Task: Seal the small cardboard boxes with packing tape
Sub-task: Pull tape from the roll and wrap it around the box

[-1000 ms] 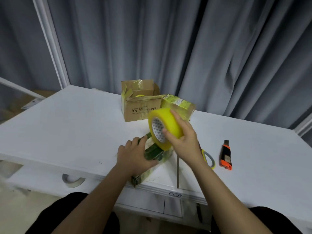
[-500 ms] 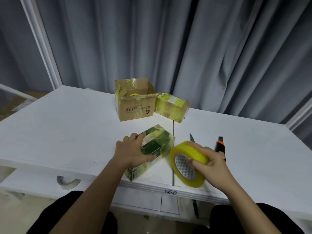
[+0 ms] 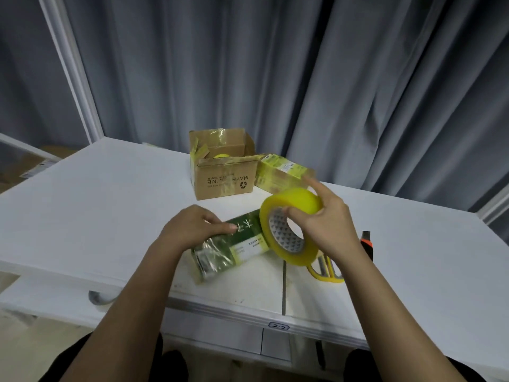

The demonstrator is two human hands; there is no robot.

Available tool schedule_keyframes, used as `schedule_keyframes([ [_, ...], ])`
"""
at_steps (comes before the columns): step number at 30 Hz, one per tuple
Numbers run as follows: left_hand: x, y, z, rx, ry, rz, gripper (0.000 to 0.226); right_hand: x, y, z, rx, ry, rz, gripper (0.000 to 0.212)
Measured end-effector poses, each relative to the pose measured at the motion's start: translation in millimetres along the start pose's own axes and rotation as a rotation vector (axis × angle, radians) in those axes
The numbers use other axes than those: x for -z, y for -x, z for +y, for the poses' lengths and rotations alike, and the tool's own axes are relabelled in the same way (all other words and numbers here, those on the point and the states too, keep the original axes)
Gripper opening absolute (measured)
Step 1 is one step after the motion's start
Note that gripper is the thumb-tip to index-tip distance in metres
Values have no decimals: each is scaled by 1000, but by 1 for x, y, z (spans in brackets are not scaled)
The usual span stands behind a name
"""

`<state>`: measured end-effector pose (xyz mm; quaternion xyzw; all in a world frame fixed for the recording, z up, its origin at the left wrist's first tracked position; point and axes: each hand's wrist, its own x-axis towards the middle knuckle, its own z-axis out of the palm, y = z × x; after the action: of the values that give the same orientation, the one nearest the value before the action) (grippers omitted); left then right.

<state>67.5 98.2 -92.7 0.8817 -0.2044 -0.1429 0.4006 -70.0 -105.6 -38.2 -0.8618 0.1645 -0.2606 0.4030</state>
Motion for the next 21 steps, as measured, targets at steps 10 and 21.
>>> schedule_keyframes([
  [10, -40, 5, -12, -300, -682, 202, 87, -46, 7, 17, 174, -33, 153, 62],
  [21, -43, -7, -18, -198, -703, 242, 89, -11, 0, -24, 100, 109, -18, 61],
])
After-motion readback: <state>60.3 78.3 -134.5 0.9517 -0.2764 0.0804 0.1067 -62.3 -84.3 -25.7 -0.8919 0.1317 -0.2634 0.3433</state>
